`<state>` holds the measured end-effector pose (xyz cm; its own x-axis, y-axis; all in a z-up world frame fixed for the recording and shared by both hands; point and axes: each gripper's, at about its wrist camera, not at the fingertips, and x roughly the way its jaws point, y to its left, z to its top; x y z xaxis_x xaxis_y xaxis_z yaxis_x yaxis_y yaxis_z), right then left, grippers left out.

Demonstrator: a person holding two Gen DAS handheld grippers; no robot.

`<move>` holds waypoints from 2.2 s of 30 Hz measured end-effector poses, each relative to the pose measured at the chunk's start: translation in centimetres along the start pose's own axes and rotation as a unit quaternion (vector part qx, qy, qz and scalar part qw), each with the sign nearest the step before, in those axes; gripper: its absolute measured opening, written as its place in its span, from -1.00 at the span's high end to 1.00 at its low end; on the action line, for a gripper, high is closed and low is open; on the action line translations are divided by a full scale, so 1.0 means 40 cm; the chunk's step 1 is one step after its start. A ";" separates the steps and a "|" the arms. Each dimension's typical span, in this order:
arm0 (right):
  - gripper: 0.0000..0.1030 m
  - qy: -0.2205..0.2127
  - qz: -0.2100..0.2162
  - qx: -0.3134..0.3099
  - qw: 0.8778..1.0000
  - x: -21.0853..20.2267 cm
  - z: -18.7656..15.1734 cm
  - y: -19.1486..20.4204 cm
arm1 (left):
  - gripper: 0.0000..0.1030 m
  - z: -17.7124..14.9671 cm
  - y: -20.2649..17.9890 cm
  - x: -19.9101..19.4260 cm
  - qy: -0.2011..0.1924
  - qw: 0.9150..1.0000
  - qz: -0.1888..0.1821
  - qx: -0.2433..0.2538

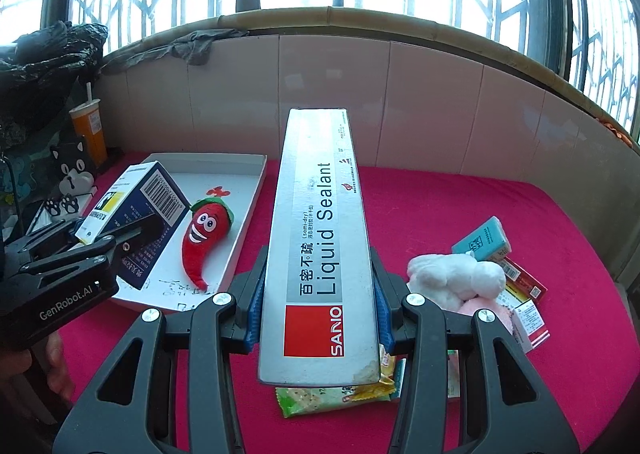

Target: Organize objects

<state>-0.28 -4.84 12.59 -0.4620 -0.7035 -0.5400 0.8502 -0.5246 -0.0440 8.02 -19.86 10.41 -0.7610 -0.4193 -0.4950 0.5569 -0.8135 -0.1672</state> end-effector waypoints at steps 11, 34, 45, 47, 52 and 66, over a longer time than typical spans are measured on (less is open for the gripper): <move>0.16 0.009 0.021 -0.024 0.999 0.033 0.008 0.069 | 0.02 -0.002 0.040 0.003 0.001 1.000 0.009 -0.016; 0.16 0.037 0.056 -0.052 0.996 0.102 0.029 0.174 | 0.02 0.007 0.188 0.008 -0.003 0.997 0.053 -0.058; 0.16 0.065 0.093 -0.054 0.992 0.163 0.066 0.231 | 0.01 0.021 0.275 0.017 0.004 0.994 0.078 -0.072; 0.16 0.080 0.107 -0.044 0.990 0.186 0.079 0.240 | 0.02 0.026 0.281 0.031 0.010 0.994 0.077 -0.071; 0.16 0.106 0.130 -0.017 0.986 0.250 0.109 0.274 | 0.01 0.030 0.293 0.078 0.030 0.994 0.076 -0.069; 0.10 0.109 0.109 -0.010 0.988 0.370 0.117 0.325 | -0.92 0.024 0.339 0.098 0.033 0.987 0.145 -0.067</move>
<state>2.77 -24.33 7.97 -0.2043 -0.6774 -0.7067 0.9293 -0.3612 0.0776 12.29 -32.92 7.02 -0.5420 -0.5956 -0.5928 0.7908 -0.6002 -0.1200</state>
